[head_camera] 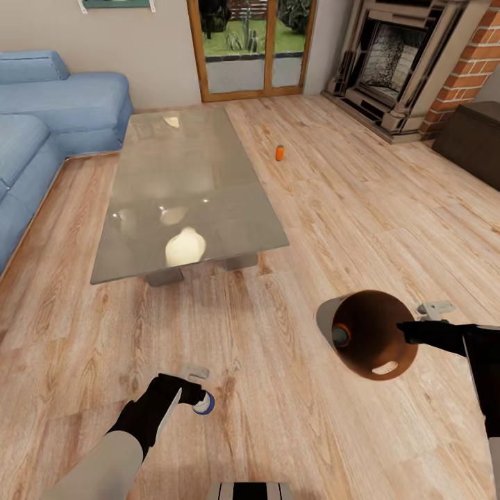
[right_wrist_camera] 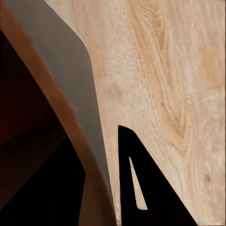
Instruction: Put the three can of soda from the living room inside the tash can in the kitchen.
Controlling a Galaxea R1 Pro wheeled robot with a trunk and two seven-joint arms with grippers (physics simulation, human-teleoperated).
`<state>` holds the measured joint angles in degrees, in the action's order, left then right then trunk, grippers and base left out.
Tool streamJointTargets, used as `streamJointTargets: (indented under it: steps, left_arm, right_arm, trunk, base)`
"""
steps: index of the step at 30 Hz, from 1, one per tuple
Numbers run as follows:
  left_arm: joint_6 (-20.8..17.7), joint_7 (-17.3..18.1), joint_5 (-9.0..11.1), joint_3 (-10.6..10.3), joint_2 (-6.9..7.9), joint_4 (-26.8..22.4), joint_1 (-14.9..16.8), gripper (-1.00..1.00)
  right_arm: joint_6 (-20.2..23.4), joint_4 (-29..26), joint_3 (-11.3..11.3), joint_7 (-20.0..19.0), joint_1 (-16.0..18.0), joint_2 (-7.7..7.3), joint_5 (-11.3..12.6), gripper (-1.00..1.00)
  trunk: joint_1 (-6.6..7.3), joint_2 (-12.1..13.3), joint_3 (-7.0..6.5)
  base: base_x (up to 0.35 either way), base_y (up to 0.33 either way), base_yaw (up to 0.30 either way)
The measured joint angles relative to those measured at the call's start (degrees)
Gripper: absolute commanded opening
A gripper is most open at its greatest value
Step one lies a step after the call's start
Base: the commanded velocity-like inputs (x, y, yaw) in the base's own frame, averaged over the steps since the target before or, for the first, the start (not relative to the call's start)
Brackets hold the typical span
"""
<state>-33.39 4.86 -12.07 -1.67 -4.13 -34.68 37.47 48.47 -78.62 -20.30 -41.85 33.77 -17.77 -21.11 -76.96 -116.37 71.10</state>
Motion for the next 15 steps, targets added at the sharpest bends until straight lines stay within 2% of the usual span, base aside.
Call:
streamJointTargets:
  steps: [2, 5, 8, 15]
  left_arm:
    - [0.0, 0.1, 0.0, 0.0, 0.0, -0.1, 0.0, 1.0]
    - [0.1, 0.1, 0.0, 0.0, -0.06, 0.0, 0.0, 1.0]
    - [0.1, 0.1, 0.0, -0.1, -0.08, 0.0, 0.0, 1.0]
    - [0.1, 0.1, 0.0, 0.0, -0.09, -0.1, 0.0, 1.0]
  right_arm:
    - [-0.4, 0.0, 0.0, 0.1, 0.0, -1.08, -0.9, -1.0]
    - [0.1, -0.1, 0.2, 0.0, 0.0, -2.46, 0.2, -1.0]
    - [0.0, -0.1, 0.3, 0.0, 0.0, -2.83, -0.2, -1.0]
    - [0.1, 0.0, 0.4, 0.1, 0.0, -2.91, 0.1, -1.0]
  trunk:
    - [0.0, 0.0, 0.0]
    - [0.0, 0.0, 0.0]
    - [0.0, 0.0, 0.0]
    - [0.0, 0.0, 0.0]
  base:
    - [0.0, 0.0, 0.0]
    - [0.062, -0.023, 0.0]
    - [0.158, -0.084, 0.0]
    - [0.033, -0.018, 0.0]
